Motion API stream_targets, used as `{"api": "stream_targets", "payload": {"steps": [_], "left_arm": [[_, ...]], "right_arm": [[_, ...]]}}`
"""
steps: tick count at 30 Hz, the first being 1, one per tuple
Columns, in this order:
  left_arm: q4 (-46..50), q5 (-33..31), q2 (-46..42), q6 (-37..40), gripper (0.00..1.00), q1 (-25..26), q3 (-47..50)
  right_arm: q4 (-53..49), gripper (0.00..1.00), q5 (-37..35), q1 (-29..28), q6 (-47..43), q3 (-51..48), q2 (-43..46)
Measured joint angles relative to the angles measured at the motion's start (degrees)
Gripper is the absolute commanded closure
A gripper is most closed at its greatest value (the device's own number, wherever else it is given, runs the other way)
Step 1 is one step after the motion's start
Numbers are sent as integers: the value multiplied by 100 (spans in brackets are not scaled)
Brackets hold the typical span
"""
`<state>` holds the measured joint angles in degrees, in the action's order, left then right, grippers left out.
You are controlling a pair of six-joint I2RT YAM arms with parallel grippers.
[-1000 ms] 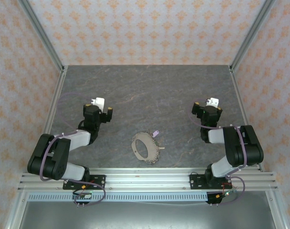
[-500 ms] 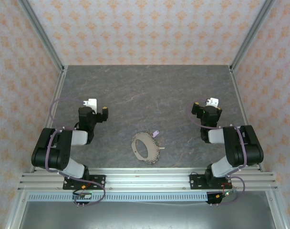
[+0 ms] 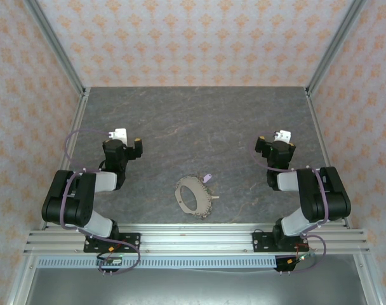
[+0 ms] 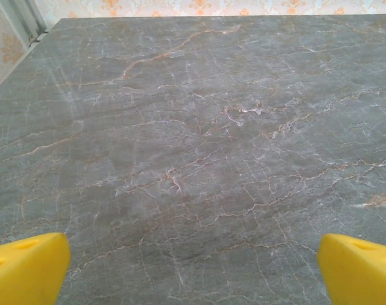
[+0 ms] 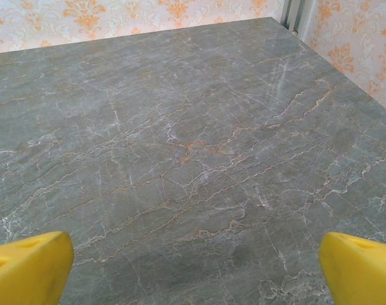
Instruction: Put the keys on the keyring
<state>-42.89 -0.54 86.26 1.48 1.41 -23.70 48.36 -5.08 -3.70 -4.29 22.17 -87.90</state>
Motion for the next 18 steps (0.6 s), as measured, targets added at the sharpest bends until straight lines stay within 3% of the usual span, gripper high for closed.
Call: {"api": "stream_targets", "payload": {"steps": [18], "left_arm": [[0, 0, 0, 0, 0, 0, 0]], "right_arm": [[11, 1, 63, 0, -22, -9, 0]]}}
